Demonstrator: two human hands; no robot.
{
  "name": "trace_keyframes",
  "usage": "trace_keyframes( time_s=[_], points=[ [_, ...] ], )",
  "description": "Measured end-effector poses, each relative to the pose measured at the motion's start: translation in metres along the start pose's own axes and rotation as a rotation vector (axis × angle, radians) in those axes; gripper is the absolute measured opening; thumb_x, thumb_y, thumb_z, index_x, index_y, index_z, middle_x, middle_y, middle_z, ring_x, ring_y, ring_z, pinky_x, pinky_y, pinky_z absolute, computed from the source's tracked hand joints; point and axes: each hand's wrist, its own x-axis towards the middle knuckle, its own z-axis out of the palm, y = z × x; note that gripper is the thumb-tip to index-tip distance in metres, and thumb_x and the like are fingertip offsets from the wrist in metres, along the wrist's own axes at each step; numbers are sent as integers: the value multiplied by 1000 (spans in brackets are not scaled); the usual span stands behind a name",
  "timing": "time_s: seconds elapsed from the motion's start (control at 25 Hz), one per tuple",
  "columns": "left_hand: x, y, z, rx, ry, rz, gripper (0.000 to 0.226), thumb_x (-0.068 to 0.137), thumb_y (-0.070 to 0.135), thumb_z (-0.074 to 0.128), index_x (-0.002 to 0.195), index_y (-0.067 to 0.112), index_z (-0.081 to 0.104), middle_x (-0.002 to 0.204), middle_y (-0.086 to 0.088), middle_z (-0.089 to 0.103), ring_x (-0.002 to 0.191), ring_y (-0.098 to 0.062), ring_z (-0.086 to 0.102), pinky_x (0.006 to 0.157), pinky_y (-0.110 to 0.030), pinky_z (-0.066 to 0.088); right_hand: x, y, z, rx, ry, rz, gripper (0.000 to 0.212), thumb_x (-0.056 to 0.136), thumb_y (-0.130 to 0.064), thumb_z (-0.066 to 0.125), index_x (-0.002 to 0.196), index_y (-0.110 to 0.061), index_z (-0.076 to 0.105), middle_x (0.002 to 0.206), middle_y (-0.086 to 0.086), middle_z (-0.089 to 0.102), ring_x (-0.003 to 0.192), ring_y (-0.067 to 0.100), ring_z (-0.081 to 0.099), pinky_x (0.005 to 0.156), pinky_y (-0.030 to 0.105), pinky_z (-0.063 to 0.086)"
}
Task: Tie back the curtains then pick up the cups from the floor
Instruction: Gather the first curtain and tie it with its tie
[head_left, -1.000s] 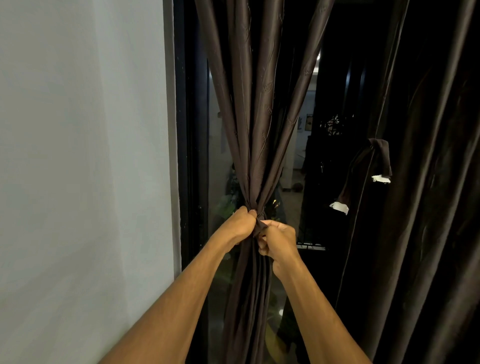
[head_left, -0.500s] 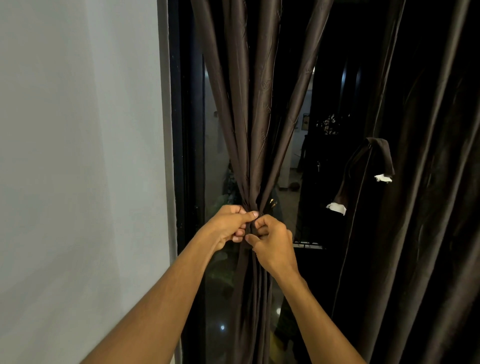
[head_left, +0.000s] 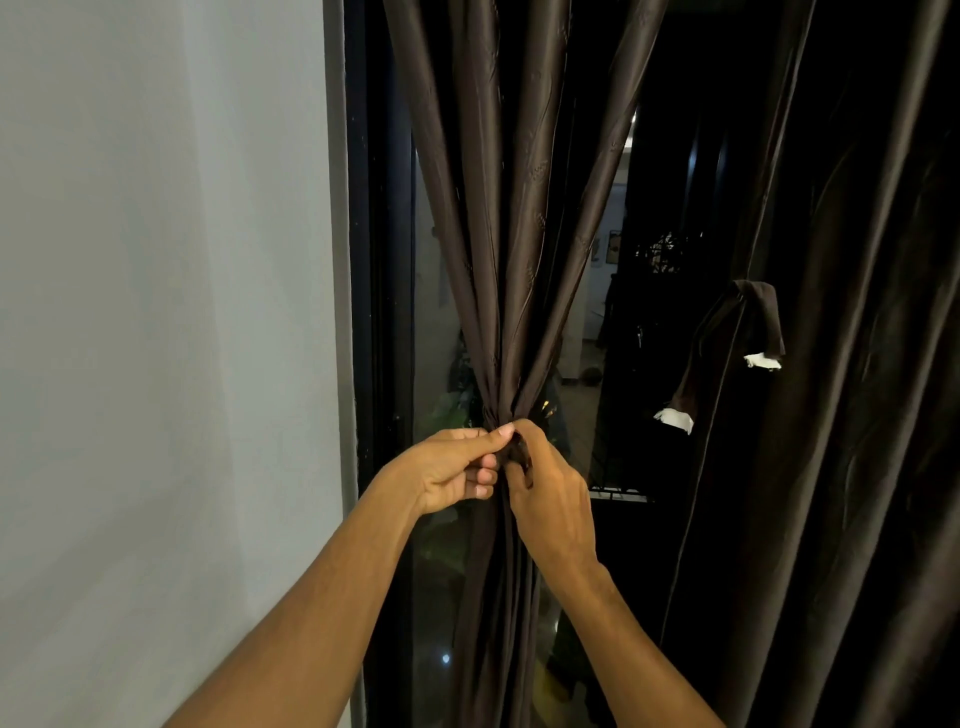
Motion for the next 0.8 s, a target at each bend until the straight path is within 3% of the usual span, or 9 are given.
trace_keyframes(
  time_s=[0.28, 0.44, 0.68, 0.8],
  points=[
    [-2, -1, -3, -7, -64, 84, 16, 89, 21, 64, 91, 6, 62, 65, -1, 55, 57, -10, 53, 56, -24, 53, 11, 3, -3, -126, -29, -57, 19, 99, -12, 51, 115, -13, 60, 94, 0, 67, 72, 17, 65, 61, 34, 55],
    [-5, 1, -9, 25, -38, 89, 10, 90, 13, 64, 93, 3, 62, 66, -3, 58, 57, -11, 56, 56, -25, 54, 17, 13, -3, -386, 100, -225, 16, 86, -11, 65, 102, -12, 65, 72, -1, 67, 53, 20, 64, 44, 33, 51],
    [-2, 7, -10, 121, 52, 52, 8, 90, 11, 65, 86, 4, 61, 62, -4, 58, 52, -11, 56, 53, -26, 54, 25, 18, -4, -632, 203, -336, 9, 85, -19, 55, 89, -17, 63, 58, -4, 58, 43, 20, 56, 39, 29, 44],
    [-3, 12, -9, 123, 71, 79, 9, 90, 10, 65, 83, 5, 61, 61, -4, 58, 51, -11, 56, 53, -26, 54, 31, 12, -6, -649, 207, -353, 20, 86, -23, 44, 79, -15, 61, 54, -4, 56, 41, 19, 54, 39, 28, 42]
  ],
)
